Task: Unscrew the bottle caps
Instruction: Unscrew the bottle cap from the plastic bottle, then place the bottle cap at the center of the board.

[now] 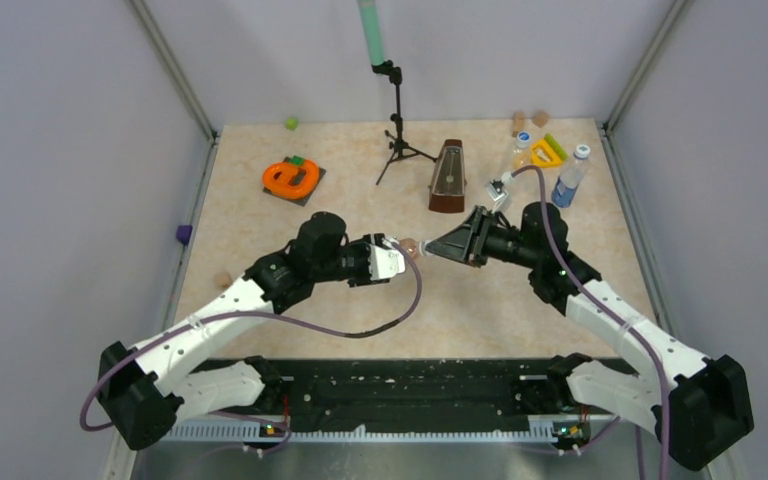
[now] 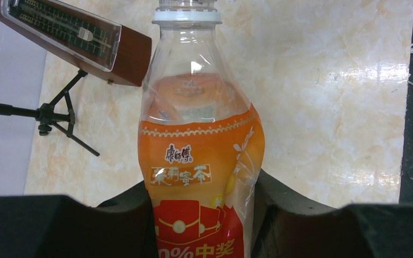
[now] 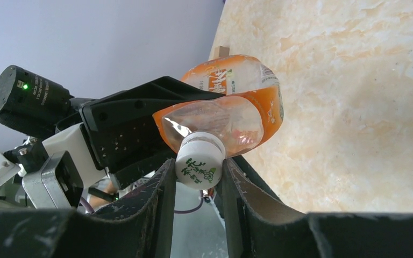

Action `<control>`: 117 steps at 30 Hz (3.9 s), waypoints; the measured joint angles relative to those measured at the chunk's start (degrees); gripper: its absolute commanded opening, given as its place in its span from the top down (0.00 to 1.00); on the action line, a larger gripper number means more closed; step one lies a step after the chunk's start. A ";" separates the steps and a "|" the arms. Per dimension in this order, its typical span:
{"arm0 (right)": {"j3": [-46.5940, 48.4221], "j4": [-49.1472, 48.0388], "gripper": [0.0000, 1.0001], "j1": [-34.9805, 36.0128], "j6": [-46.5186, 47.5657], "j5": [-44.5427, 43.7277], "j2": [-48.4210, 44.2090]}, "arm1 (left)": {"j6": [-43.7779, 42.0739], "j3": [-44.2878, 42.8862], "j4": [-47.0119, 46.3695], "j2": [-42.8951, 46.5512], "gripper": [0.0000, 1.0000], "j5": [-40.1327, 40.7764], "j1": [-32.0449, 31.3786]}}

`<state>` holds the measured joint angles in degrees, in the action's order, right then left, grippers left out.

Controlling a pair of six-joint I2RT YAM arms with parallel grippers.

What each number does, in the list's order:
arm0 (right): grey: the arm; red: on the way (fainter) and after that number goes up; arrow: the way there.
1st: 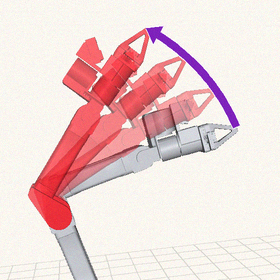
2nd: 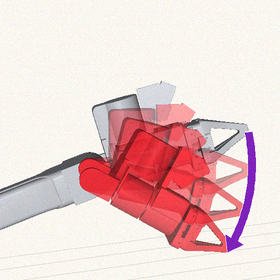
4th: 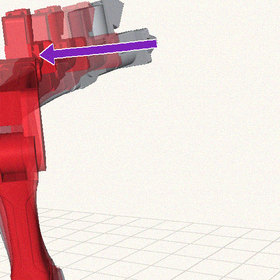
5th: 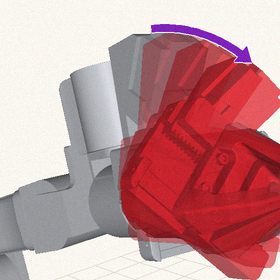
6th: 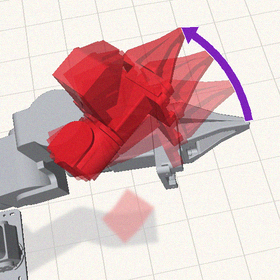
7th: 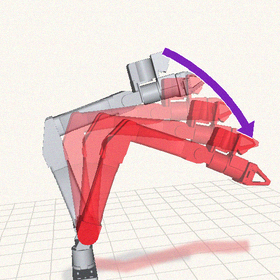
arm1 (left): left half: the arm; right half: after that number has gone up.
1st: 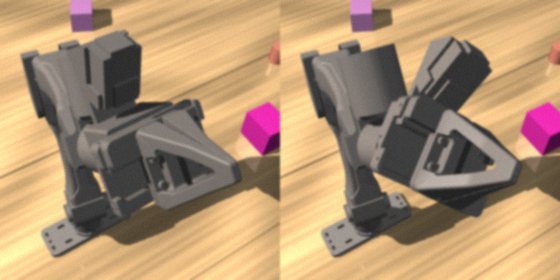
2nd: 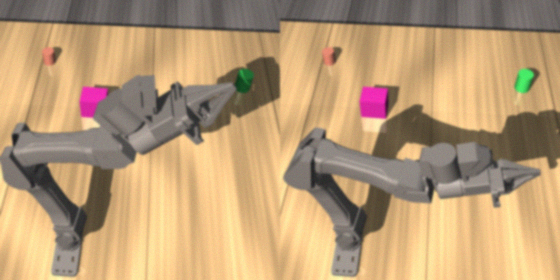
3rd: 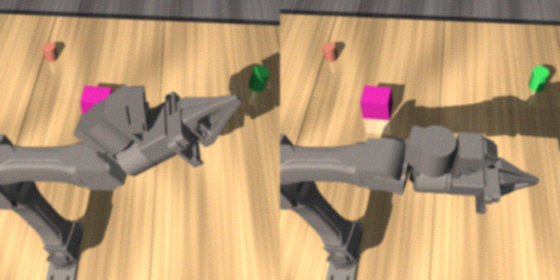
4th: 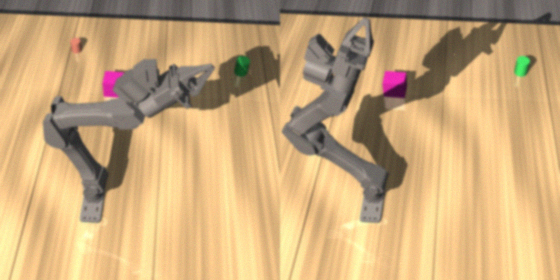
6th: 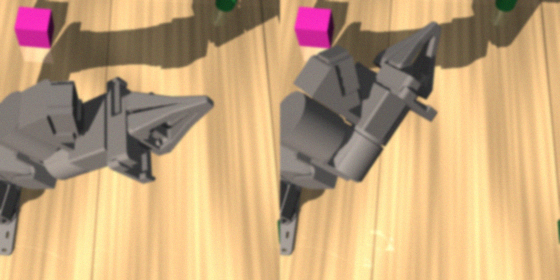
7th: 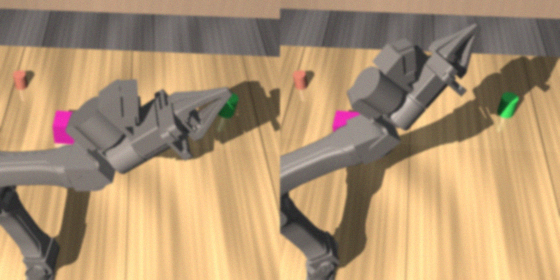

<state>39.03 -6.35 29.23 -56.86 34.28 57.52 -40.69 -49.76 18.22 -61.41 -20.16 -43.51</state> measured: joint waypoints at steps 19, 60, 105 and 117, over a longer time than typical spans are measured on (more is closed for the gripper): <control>8.41 11.63 0.89 -0.44 23.19 5.35 2.19 | 11.30 -10.78 13.16 -8.52 1.00 -19.54 6.51; 14.84 16.52 0.98 0.66 44.06 23.82 0.59 | 23.74 0.02 -1.70 5.60 1.00 -24.76 14.91; 69.96 42.03 0.88 16.09 32.65 -31.56 73.22 | 30.12 14.97 -20.57 33.94 1.00 27.80 14.91; 78.42 44.94 0.64 17.35 30.18 -33.14 79.19 | 30.12 15.39 -20.20 33.90 1.00 28.57 14.91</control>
<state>117.45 38.59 46.59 -26.68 1.15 136.70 -10.57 -34.37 -1.98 -27.51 8.40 -28.60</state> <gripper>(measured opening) 0.316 0.448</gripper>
